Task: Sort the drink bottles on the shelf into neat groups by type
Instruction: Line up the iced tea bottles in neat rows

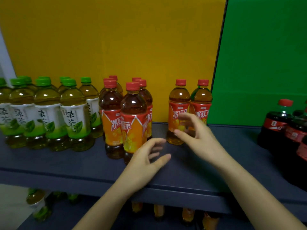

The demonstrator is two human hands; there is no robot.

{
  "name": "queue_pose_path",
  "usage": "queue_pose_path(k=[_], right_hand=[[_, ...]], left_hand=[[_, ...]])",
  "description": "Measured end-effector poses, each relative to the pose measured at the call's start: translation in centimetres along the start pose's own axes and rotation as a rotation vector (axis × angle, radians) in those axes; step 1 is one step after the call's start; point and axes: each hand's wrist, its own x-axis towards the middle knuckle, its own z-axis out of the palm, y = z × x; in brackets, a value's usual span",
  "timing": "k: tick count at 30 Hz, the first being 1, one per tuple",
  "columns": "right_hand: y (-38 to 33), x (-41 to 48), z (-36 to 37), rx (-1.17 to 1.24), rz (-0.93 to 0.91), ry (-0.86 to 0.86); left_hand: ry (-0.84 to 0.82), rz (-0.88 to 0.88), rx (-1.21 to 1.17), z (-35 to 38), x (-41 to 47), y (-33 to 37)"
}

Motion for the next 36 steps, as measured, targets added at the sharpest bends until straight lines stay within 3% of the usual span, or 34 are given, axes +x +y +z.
queue_pose_path(k=[6, 10, 14, 17, 27, 36], right_hand=[[-3.2, 0.0, 6.3, 0.031, -0.013, -0.089], [-4.6, -0.1, 9.3, -0.165, 0.044, -0.001], [-5.5, 0.2, 11.6, -0.331, 0.083, 0.173], [-5.3, 0.5, 11.8, -0.294, 0.092, 0.224], [-3.1, -0.2, 7.6, 0.024, 0.095, 0.181], [-1.0, -1.1, 1.0, 0.181, 0.16, 0.172]], left_hand=[[0.424, 0.109, 0.07, -5.1, -3.8, -1.2], [0.653, 0.118, 0.308, -7.7, -3.0, -3.5], [0.6, 0.022, 0.326, -8.6, -0.7, -5.1], [0.537, -0.02, 0.231, -8.6, 0.9, -5.0], [0.691, -0.013, 0.294, -8.6, 3.4, -4.5], [0.591, 0.114, 0.171, -6.9, 1.0, -1.5]])
